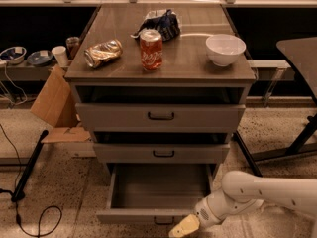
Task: Close bottom drawer
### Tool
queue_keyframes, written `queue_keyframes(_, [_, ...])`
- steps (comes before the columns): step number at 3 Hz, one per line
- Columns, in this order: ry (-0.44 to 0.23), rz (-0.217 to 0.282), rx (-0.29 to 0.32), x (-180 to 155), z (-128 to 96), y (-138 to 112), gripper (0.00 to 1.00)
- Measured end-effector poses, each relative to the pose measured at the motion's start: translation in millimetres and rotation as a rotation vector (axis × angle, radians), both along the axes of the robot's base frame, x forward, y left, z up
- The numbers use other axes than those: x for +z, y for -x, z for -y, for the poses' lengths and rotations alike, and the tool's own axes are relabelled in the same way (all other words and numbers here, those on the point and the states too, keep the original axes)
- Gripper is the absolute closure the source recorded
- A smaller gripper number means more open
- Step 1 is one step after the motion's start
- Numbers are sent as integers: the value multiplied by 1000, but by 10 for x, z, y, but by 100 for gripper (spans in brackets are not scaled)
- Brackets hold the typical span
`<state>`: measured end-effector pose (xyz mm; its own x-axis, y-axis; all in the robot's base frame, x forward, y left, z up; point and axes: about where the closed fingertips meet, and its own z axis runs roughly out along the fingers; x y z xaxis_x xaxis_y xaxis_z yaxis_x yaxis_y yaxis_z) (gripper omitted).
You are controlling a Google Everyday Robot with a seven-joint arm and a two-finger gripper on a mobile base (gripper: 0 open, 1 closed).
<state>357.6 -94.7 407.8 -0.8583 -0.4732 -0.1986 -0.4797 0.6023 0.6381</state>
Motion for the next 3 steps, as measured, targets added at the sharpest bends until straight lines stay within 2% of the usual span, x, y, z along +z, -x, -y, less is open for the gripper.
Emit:
queue_keyframes(1, [-47,-79,-64,-638,-77,28,0])
queue_keyframes(2, [-76,-173,-139,-1300,-124,159,0])
queue_keyframes(3, [-115,-286,-200,-1959,-261,463,0])
